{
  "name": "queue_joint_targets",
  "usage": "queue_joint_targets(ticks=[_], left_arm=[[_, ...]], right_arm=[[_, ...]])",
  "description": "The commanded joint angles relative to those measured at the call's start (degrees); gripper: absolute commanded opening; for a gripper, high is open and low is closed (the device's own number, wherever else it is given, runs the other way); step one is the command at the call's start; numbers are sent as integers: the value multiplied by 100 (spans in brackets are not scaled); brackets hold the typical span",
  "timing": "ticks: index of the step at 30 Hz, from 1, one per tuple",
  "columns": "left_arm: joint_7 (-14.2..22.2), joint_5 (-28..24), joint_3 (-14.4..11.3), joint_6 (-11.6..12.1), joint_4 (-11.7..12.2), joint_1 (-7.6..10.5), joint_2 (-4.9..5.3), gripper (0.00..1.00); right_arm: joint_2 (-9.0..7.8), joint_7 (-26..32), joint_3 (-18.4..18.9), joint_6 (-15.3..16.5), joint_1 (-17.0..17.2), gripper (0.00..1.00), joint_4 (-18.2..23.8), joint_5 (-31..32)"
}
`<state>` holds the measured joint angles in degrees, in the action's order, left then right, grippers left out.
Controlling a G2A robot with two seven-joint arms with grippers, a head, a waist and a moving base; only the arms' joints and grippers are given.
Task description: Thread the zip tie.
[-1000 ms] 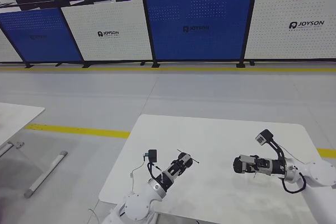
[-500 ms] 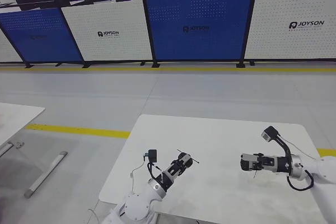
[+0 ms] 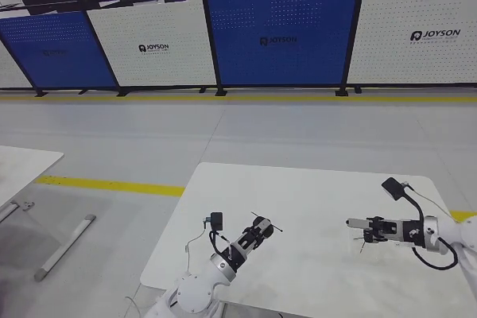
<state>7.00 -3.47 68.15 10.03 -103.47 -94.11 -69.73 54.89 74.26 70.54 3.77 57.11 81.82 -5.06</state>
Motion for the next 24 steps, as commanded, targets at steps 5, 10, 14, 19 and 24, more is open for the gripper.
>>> queue_joint_targets(ticks=[5,10,14,19,24], left_arm=[[0,0,0,0,0,0,0,0],[0,0,0,0,0,0,0,0],[0,0,0,0,0,0,0,0],[0,0,0,0,0,0,0,0],[0,0,0,0,0,0,0,0]], right_arm=[[-16,-141,48,-82,44,100,51,81],[-136,394,257,-832,-156,100,248,540],[-145,538,-22,-1449,-437,100,389,1126],[-47,538,-942,-1879,-1122,100,-340,1444],[-4,538,-1049,-1899,-1287,100,-541,1346]])
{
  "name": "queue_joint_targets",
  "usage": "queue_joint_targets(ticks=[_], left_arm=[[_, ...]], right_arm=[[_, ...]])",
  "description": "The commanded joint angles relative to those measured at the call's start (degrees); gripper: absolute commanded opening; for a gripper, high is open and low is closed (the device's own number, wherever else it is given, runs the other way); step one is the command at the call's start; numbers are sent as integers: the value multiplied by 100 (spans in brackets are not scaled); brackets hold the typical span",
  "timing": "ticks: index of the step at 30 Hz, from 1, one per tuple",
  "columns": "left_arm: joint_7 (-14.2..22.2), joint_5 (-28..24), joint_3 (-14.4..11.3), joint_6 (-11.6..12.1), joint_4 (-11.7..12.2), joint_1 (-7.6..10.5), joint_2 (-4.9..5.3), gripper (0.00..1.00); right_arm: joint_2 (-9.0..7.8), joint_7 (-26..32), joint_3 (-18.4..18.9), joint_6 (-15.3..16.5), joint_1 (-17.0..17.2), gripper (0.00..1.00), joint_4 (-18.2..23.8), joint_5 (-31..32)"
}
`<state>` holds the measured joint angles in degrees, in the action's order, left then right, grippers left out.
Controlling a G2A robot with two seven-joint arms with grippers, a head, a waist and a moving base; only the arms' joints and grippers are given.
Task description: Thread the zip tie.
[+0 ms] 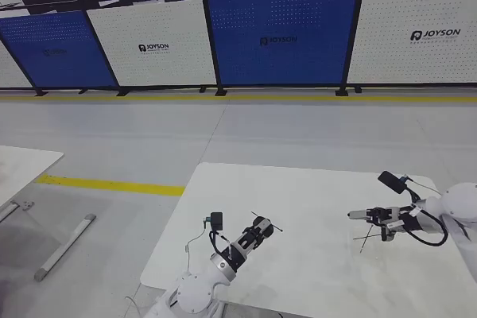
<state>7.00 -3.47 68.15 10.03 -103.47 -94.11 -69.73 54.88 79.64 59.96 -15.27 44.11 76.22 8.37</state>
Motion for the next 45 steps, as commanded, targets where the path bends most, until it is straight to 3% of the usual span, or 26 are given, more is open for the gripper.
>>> queue_joint_targets(ticks=[1,6,9,14,16,32,36,40,45], left_arm=[[0,0,0,0,0,0,0,0],[0,0,0,0,0,0,0,0],[0,0,0,0,0,0,0,0],[0,0,0,0,0,0,0,0],[0,0,0,0,0,0,0,0],[0,0,0,0,0,0,0,0],[0,0,0,0,0,0,0,0],[0,0,0,0,0,0,0,0],[0,0,0,0,0,0,0,0]], right_arm=[[-2,0,9,5,13,100,18,4],[-2,0,9,5,13,100,18,4],[-6,0,-132,198,30,100,25,183],[31,0,-829,46,-382,100,-282,478],[87,0,-1073,-421,-694,100,-697,356],[87,0,-1073,-421,-694,100,-697,356],[111,0,-1309,-388,-692,100,-557,762],[219,0,-1571,-421,-907,100,-830,883],[237,-20,-1579,-421,-934,100,-891,864]])
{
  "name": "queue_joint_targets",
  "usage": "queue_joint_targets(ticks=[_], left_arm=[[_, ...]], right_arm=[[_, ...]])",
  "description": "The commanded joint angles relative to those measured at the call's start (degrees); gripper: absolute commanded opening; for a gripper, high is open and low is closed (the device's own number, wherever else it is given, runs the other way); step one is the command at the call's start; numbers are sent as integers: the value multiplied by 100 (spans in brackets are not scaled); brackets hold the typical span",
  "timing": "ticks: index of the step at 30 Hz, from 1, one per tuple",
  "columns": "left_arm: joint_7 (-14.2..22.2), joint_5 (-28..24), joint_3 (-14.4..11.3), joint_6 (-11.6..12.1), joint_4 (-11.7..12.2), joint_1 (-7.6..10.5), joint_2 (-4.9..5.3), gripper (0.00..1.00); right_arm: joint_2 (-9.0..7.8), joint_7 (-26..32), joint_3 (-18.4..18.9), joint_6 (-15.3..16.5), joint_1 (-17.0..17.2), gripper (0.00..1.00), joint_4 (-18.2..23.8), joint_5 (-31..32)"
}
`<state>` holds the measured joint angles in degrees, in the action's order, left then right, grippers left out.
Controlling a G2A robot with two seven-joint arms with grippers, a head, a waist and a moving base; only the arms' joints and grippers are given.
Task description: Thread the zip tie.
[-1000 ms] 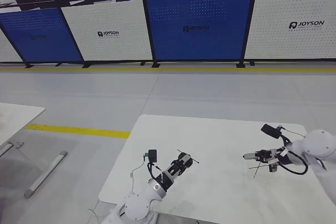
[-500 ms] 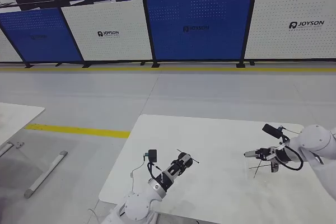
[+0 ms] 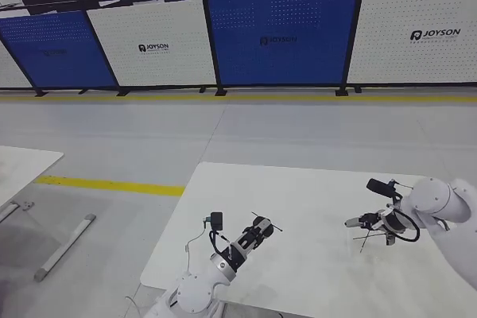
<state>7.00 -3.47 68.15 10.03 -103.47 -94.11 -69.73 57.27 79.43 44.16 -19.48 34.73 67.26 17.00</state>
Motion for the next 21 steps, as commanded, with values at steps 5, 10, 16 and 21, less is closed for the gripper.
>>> queue_joint_targets(ticks=[5,10,16,21], left_arm=[[0,0,0,0,0,0,0,0],[0,0,0,0,0,0,0,0],[0,0,0,0,0,0,0,0],[0,0,0,0,0,0,0,0]], right_arm=[[-1,-43,6,10,21,100,1,-4],[36,21,-219,407,-27,100,-76,128],[160,21,-549,798,-341,100,-618,-257],[212,21,-642,374,-466,49,-823,-242]])
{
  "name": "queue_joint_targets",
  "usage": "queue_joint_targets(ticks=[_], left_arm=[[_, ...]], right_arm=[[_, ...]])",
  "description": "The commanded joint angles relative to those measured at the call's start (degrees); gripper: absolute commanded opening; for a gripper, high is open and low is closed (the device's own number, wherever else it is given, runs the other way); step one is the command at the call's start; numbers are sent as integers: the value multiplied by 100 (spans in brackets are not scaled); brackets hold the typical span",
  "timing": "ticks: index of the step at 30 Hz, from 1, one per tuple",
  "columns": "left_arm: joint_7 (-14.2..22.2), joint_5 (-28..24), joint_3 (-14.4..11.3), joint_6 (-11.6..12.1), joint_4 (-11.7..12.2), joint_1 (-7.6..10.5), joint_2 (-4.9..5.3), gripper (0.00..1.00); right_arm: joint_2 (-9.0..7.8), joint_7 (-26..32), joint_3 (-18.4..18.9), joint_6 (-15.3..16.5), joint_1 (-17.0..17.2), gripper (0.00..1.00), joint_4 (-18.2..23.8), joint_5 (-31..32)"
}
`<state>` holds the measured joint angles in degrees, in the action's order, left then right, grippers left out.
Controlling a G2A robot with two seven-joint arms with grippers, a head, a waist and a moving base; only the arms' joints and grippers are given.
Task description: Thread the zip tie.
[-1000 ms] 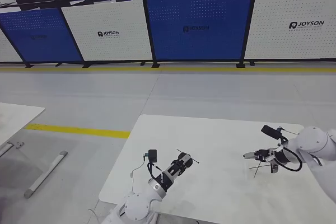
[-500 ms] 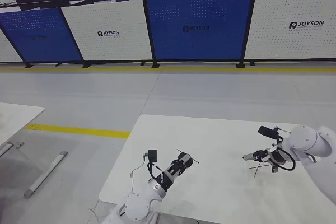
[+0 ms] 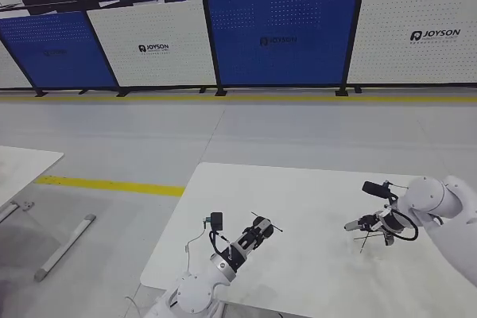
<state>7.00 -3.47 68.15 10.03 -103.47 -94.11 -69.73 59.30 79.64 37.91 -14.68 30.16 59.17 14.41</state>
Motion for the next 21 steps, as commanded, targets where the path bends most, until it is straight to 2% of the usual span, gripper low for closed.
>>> queue_joint_targets(ticks=[1,3,7,15,21], left_arm=[[0,0,0,0,0,0,0,0],[0,0,0,0,0,0,0,0],[0,0,0,0,0,0,0,0],[0,0,0,0,0,0,0,0],[0,0,0,0,0,0,0,0]], right_arm=[[20,0,-37,-178,-22,45,-21,28],[31,0,-55,-239,-44,39,-67,34],[58,0,-144,-343,-89,34,-145,46],[81,0,-228,-480,-144,39,-273,50],[95,0,-249,-480,-144,38,-397,32]])
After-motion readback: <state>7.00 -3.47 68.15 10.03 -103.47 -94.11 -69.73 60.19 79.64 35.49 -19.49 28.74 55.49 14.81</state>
